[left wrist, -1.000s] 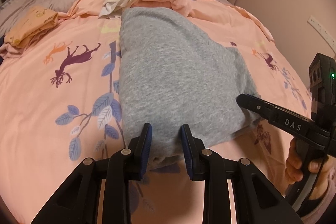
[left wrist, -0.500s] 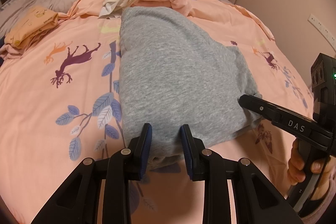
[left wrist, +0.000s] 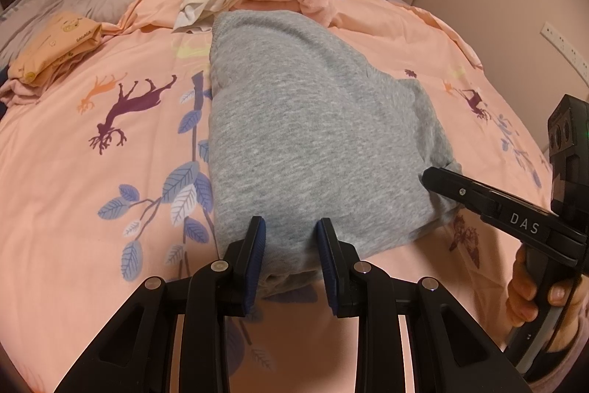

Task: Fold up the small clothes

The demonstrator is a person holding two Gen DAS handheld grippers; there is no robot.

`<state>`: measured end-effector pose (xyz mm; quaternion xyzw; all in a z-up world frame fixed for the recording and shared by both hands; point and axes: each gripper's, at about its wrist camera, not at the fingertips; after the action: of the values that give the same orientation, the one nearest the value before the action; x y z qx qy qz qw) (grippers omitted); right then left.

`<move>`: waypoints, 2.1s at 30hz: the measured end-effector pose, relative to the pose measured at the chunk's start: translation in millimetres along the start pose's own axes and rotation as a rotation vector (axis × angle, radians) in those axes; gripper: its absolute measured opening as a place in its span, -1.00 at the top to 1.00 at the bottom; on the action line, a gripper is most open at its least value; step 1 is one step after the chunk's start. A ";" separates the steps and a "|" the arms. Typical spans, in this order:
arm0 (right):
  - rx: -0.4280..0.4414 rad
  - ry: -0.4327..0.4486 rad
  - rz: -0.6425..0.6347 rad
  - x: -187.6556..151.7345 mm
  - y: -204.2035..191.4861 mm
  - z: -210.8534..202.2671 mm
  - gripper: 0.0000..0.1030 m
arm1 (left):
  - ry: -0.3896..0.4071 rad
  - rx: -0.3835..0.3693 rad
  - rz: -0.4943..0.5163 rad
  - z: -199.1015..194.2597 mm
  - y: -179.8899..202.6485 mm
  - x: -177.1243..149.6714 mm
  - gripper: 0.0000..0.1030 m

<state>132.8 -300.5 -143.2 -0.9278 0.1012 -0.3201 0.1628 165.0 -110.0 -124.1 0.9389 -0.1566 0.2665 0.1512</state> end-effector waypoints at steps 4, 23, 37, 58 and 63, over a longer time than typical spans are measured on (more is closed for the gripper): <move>0.000 -0.001 -0.001 -0.9 -0.7 -0.9 0.54 | -0.001 0.001 -0.001 0.1 -0.1 -0.2 0.46; 0.002 -0.001 -0.001 -1.1 -0.2 -1.8 0.54 | -0.014 0.011 0.001 -2.4 -2.2 -4.4 0.46; 0.003 -0.002 0.000 -1.7 0.1 -2.5 0.54 | -0.020 0.015 0.004 -2.0 -2.0 -5.6 0.46; 0.008 -0.003 0.003 -5.2 0.0 -3.8 0.54 | -0.031 0.026 0.007 -1.2 -1.6 -7.8 0.46; 0.009 -0.004 0.003 -6.0 -0.8 -4.3 0.54 | -0.034 0.027 0.008 -1.1 -2.2 -8.6 0.46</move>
<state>125.5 -299.1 -143.1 -0.9275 0.1009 -0.3187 0.1674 158.3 -105.8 -128.3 0.9446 -0.1593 0.2534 0.1349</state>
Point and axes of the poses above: each gripper's, at about its wrist camera, not at the fingertips, and z roughly the way its jaws point, y to its right, x to its top, and after that the axes turned 1 degree about -y, right-handed
